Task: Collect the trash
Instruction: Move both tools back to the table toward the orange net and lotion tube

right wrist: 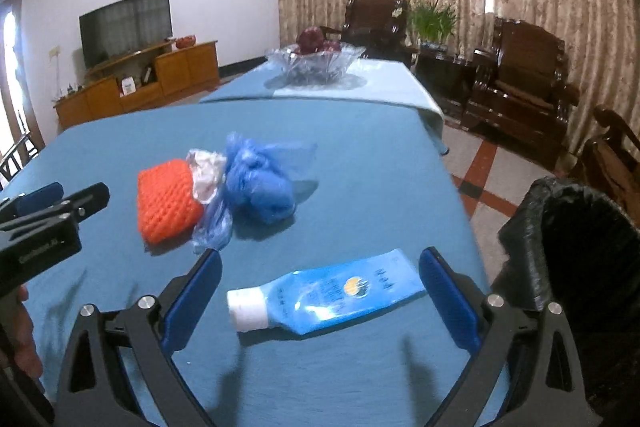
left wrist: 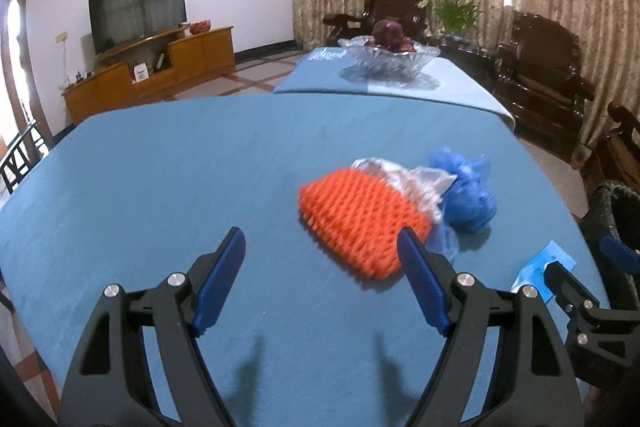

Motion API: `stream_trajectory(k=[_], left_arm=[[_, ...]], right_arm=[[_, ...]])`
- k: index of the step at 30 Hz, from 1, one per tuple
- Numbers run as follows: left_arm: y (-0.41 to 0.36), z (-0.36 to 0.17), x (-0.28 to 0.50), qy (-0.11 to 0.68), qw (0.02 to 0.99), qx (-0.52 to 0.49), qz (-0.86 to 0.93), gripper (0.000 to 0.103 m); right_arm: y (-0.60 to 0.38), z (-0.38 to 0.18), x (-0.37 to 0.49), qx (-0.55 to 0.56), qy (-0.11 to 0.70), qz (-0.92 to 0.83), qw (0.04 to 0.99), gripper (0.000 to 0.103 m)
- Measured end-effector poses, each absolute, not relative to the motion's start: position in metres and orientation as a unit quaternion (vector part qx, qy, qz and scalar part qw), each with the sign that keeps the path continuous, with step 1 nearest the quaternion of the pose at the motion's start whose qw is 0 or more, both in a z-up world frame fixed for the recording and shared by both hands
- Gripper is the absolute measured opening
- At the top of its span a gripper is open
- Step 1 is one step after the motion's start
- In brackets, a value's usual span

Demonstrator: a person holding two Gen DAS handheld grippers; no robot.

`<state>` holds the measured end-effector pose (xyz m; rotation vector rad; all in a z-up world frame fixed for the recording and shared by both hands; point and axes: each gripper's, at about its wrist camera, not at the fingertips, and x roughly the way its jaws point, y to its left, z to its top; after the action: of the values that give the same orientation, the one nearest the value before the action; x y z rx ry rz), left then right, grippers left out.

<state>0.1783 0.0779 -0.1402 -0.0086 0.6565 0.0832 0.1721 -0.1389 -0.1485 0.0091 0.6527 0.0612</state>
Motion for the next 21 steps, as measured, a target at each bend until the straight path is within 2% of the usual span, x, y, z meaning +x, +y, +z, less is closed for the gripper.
stream_trajectory(k=[5, 21], left_arm=[[0.085, -0.147, 0.176, 0.326, 0.944, -0.01, 0.045, 0.076], [0.091, -0.153, 0.177, 0.328, 0.943, -0.019, 0.049, 0.076]], right_arm=[[-0.122, -0.161, 0.177, -0.029, 0.351, 0.018, 0.936, 0.097], [-0.126, -0.179, 0.185, 0.016, 0.403, 0.023, 0.915, 0.096]])
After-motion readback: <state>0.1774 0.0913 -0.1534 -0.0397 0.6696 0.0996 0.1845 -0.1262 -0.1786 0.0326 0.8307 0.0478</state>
